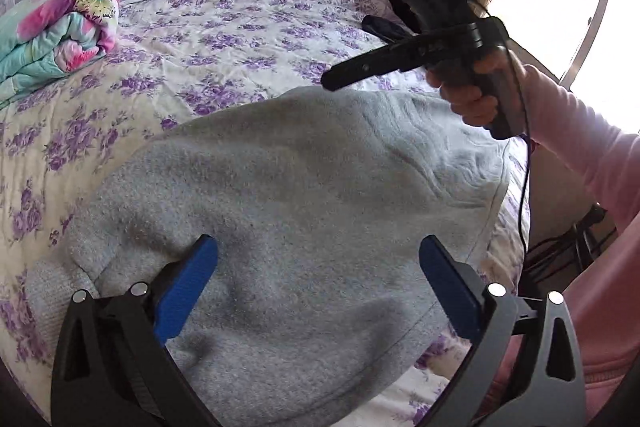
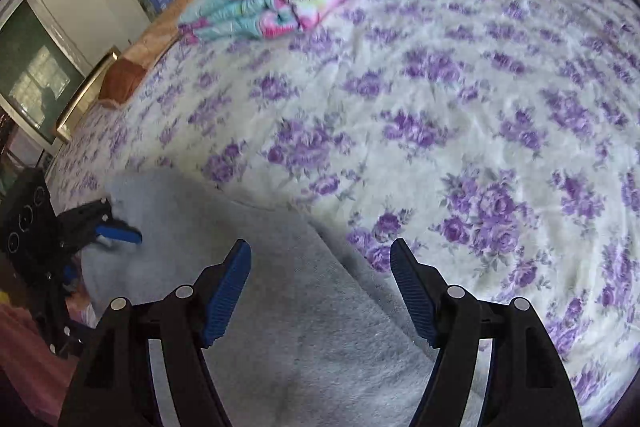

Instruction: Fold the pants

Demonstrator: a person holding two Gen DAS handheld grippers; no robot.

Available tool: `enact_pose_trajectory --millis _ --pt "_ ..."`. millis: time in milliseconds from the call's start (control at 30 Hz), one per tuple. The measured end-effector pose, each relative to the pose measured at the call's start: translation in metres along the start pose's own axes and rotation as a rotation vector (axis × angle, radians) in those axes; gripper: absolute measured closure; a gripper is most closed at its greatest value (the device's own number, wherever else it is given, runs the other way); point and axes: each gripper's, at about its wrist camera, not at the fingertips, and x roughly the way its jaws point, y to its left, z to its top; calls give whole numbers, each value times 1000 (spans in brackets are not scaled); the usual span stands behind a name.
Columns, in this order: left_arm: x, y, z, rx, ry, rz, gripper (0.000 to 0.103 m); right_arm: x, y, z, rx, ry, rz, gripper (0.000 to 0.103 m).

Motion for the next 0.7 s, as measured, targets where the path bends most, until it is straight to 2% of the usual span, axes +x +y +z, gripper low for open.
enact_pose_trajectory --millis 100,167,333,433,600,700 --pt "-1 1 3 -12 -6 -19 4 13 1 -2 -14 123 128 30" --pt "2 -1 5 -6 -8 -16 4 14 9 -5 -52 202 176 30" --pt "7 -3 6 16 -7 -3 4 4 26 -11 -149 298 352 27" --pt "6 -3 6 20 -10 -5 4 13 22 -13 -148 338 369 26" --pt "7 -2 6 32 -11 3 4 33 6 -3 -132 384 308 26" --pt "8 -3 5 39 -11 10 4 41 4 -6 -147 460 361 23"
